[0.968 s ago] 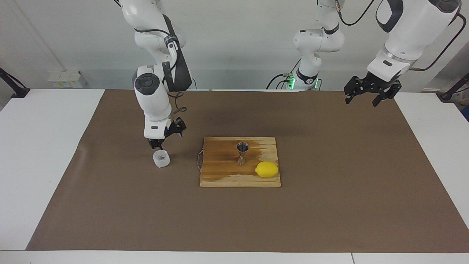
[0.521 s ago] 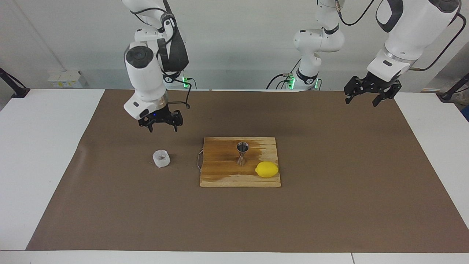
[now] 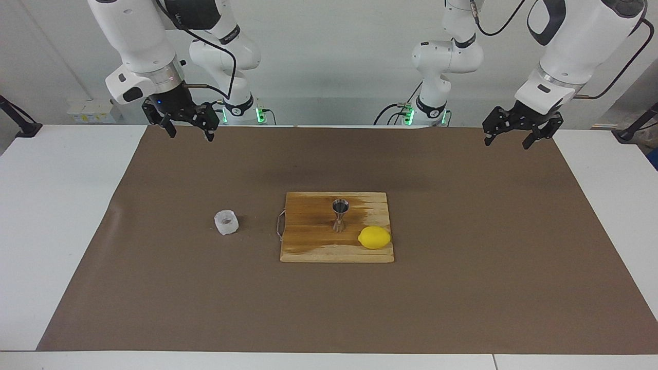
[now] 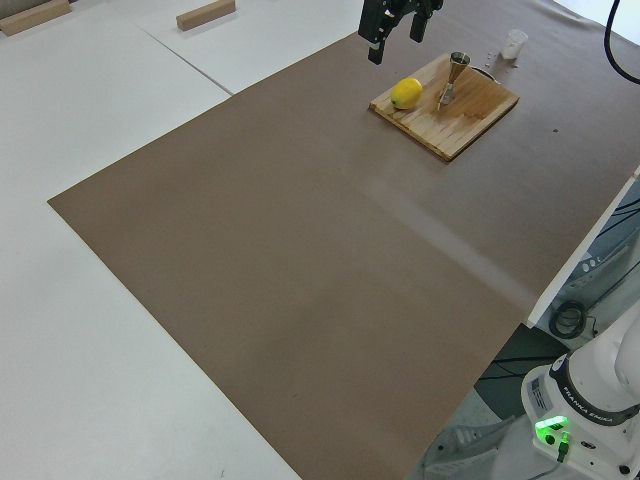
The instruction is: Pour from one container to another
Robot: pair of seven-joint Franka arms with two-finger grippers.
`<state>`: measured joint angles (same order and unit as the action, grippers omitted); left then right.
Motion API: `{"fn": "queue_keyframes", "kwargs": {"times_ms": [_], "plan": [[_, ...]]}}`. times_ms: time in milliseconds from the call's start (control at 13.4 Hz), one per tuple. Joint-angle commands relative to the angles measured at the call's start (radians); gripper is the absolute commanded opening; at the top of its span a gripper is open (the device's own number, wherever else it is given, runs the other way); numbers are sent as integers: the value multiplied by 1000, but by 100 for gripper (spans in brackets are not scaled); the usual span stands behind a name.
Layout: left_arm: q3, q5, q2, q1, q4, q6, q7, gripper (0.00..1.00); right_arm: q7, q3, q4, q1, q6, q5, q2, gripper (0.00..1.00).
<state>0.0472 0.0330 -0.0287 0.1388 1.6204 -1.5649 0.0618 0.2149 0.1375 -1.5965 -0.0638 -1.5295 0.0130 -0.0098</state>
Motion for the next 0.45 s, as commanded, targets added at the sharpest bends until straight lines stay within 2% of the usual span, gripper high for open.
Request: {"fn": "queue_keyframes", "kwargs": {"times_ms": [0, 372], "plan": [[2, -18, -28, 2, 30, 0, -2, 100, -9, 8, 36, -24, 8, 5, 33, 100], [2, -18, -28, 2, 30, -1, -2, 100, -9, 8, 36, -28, 5, 12, 33, 100]]}}
